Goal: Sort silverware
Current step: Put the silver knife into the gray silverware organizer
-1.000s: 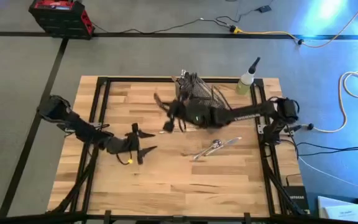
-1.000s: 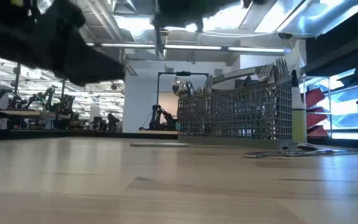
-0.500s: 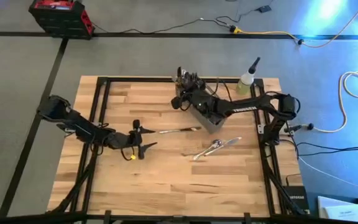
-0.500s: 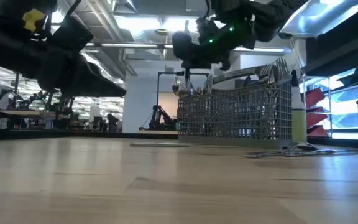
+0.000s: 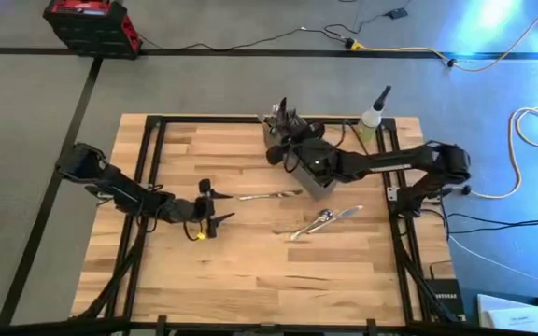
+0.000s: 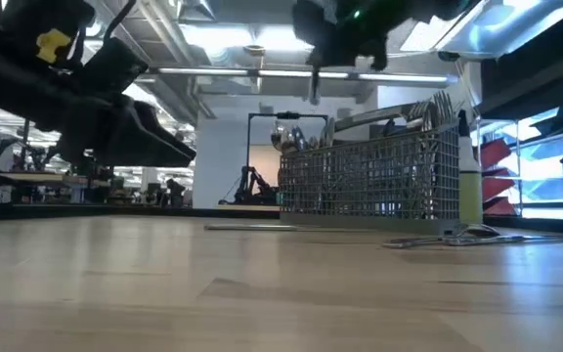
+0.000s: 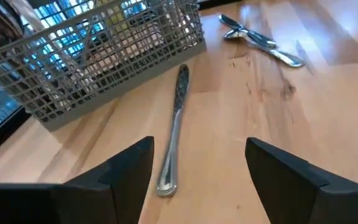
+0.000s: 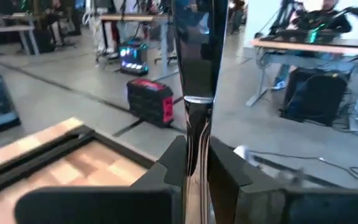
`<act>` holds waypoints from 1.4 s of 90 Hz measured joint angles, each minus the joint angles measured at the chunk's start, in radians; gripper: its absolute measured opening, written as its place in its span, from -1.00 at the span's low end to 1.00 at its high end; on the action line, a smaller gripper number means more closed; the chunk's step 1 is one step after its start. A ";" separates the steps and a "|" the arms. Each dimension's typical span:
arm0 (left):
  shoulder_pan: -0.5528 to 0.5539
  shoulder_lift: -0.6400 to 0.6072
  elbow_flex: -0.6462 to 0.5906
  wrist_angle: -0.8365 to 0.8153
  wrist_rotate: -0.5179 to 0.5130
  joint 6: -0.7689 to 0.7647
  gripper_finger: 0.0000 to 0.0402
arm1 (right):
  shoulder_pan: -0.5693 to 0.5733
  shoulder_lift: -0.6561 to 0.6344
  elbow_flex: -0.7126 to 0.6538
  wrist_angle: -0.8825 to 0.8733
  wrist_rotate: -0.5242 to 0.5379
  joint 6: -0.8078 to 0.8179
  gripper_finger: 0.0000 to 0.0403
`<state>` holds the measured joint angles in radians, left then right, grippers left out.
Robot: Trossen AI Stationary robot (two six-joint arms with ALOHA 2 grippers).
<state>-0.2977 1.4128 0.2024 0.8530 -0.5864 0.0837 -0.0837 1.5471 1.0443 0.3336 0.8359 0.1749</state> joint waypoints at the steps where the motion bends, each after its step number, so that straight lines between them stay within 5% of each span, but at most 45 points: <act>1: 0.001 0.000 0.000 0.000 0.000 0.000 0.19 | 0.002 -0.003 0.000 -0.005 0.007 0.000 -0.90; 35: 0.011 0.000 0.000 -0.004 0.035 -0.024 0.19 | -0.042 0.026 -0.136 0.030 0.103 0.098 -0.90; 47: 0.009 0.000 0.000 -0.009 0.038 -0.040 0.19 | -0.077 0.020 -0.200 0.148 0.044 0.123 -0.90; 77: 0.009 0.000 0.000 -0.002 0.086 -0.058 0.19 | -0.056 0.022 -0.209 0.198 0.024 0.105 -0.33; 111: 0.012 0.000 0.000 -0.001 0.086 -0.028 0.19 | 0.092 0.028 -0.022 0.174 0.025 -0.119 -0.12; 126: 0.040 0.000 0.000 0.049 0.106 0.016 0.19 | 0.198 0.025 0.071 -0.021 -0.074 -0.176 -0.11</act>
<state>-0.2573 1.4128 0.2028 0.9021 -0.4800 0.0999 0.1144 1.5723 1.1151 0.3129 0.7618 -0.0010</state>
